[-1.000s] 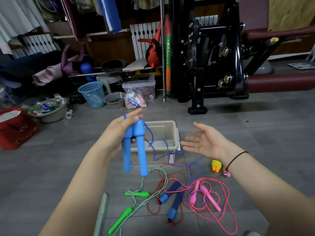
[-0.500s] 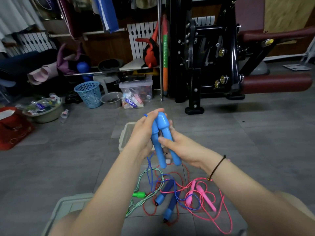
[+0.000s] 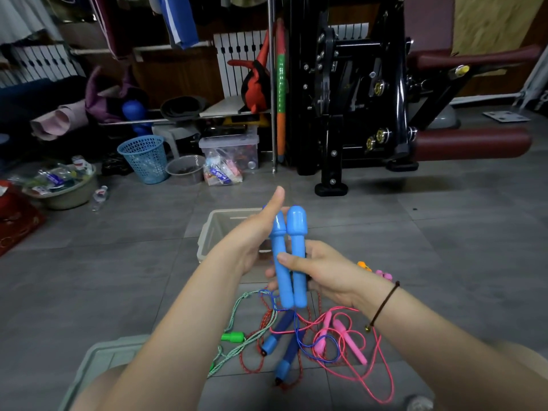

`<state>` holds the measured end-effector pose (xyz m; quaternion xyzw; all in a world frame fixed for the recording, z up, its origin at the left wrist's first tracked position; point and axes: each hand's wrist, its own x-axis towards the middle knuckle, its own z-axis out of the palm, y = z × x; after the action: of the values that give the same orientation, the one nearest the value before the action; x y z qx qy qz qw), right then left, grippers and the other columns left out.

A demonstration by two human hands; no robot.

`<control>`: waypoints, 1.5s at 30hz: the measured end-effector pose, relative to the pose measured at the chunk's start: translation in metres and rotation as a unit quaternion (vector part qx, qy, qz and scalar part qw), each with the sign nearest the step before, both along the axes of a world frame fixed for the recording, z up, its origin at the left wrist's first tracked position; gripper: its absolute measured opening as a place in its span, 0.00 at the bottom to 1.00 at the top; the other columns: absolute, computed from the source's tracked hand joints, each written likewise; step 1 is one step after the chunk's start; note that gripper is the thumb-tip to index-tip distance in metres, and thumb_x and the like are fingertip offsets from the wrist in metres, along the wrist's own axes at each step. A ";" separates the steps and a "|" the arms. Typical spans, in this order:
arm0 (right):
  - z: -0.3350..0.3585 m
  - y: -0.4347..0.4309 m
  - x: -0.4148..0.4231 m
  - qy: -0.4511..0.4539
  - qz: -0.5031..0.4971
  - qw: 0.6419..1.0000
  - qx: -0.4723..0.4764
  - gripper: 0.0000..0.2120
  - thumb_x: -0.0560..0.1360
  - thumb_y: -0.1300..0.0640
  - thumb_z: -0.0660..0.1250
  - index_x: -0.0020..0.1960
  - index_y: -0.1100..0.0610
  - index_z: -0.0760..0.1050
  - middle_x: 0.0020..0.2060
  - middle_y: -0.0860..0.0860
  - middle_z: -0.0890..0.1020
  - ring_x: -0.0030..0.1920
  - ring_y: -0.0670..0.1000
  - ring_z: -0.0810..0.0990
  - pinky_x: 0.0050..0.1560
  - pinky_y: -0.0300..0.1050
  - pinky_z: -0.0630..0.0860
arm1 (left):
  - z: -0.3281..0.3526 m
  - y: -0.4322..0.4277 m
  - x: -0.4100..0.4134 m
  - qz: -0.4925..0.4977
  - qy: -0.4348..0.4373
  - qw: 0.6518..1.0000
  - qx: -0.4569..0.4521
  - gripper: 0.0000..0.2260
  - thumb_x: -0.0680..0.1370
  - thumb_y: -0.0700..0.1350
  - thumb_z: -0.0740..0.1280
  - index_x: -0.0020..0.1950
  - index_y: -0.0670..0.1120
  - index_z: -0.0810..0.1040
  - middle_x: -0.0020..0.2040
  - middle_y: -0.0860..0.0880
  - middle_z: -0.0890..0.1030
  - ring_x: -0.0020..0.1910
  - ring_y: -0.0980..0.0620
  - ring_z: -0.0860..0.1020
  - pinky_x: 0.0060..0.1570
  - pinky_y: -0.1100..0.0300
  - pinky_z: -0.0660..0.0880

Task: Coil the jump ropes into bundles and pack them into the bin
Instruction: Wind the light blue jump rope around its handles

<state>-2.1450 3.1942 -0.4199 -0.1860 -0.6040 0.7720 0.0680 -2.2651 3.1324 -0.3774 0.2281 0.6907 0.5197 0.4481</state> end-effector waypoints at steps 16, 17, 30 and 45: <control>-0.005 0.014 0.022 -0.031 -0.182 0.974 0.132 0.27 0.62 0.37 0.72 0.53 0.55 0.78 0.54 0.57 0.79 0.46 0.49 0.80 0.43 0.38 0.77 | -0.028 -0.020 0.019 -0.254 -0.049 0.965 0.048 0.11 0.79 0.47 0.60 0.57 0.43 0.75 0.43 0.48 0.80 0.38 0.56 0.76 0.40 0.61 0.79; -0.002 0.016 0.025 -0.035 -0.163 0.979 0.119 0.25 0.63 0.39 0.72 0.50 0.57 0.79 0.49 0.57 0.80 0.43 0.49 0.79 0.45 0.40 0.77 | -0.028 -0.021 0.019 -0.254 -0.044 0.965 0.045 0.09 0.80 0.45 0.60 0.56 0.42 0.74 0.41 0.48 0.79 0.36 0.57 0.76 0.39 0.62 0.78; 0.006 0.020 0.034 0.110 -0.134 0.964 -0.201 0.21 0.67 0.50 0.69 0.57 0.59 0.77 0.58 0.54 0.81 0.57 0.53 0.81 0.61 0.51 0.75 | -0.029 -0.034 0.017 -0.343 -0.014 0.939 0.021 0.14 0.76 0.52 0.63 0.56 0.45 0.74 0.38 0.46 0.80 0.31 0.52 0.77 0.25 0.65 0.70; 0.031 0.049 0.046 0.083 -0.287 0.931 0.208 0.10 0.76 0.49 0.61 0.50 0.54 0.77 0.44 0.54 0.81 0.40 0.50 0.77 0.47 0.47 0.75 | -0.006 -0.051 -0.016 -0.283 -0.087 0.950 0.095 0.11 0.73 0.51 0.72 0.49 0.45 0.80 0.36 0.46 0.78 0.35 0.49 0.80 0.34 0.58 0.78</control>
<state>-2.0995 3.2431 -0.3894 -0.2684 -0.6640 0.5892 0.3740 -2.2816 3.0815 -0.3835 0.4096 0.5036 0.4522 0.6116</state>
